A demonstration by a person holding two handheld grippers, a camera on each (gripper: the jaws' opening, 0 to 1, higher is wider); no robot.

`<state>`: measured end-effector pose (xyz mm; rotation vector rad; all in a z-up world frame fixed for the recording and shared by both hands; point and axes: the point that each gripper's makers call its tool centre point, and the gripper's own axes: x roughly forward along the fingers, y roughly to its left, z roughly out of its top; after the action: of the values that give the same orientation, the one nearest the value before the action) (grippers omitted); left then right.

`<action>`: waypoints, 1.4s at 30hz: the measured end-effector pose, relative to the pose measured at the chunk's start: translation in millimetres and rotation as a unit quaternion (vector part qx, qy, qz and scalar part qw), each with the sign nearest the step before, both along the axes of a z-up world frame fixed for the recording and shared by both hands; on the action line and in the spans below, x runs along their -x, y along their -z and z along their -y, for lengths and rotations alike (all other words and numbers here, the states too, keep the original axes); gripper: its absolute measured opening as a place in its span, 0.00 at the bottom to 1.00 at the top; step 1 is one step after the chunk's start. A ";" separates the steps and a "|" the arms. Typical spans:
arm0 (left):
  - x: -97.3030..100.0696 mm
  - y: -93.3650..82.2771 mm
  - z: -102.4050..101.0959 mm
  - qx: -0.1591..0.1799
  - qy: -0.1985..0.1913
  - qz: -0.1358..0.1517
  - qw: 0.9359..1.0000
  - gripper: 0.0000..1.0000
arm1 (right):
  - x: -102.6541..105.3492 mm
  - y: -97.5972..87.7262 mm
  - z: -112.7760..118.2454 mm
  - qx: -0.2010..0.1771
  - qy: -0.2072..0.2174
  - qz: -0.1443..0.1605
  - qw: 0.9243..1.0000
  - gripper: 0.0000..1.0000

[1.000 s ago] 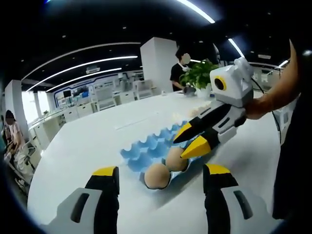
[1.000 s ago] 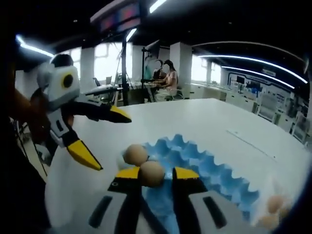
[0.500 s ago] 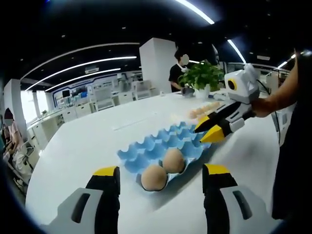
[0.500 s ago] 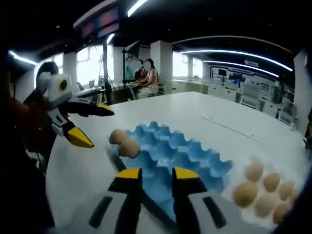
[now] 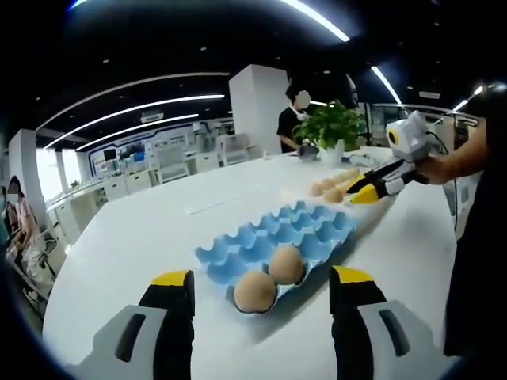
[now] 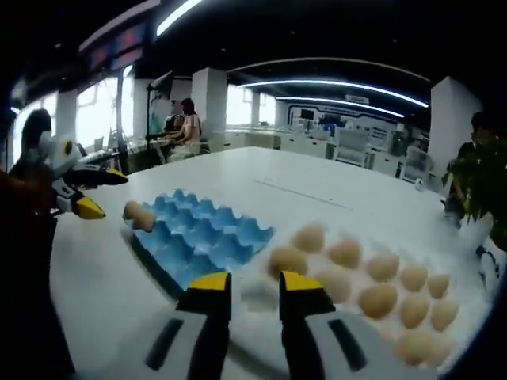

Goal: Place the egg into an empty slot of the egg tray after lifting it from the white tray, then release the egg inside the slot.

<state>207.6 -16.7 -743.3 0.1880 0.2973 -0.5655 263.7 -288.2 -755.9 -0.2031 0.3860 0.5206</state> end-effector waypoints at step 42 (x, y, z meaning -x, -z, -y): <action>-2.6 -5.0 -0.2 0.005 -0.002 0.002 1.000 0.68 | -1.6 -11.5 76.1 0.028 0.065 0.004 0.998 0.22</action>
<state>210.3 -16.4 -738.3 0.1780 0.2899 -0.5619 265.3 -364.2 -744.5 -0.2316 0.4033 0.3821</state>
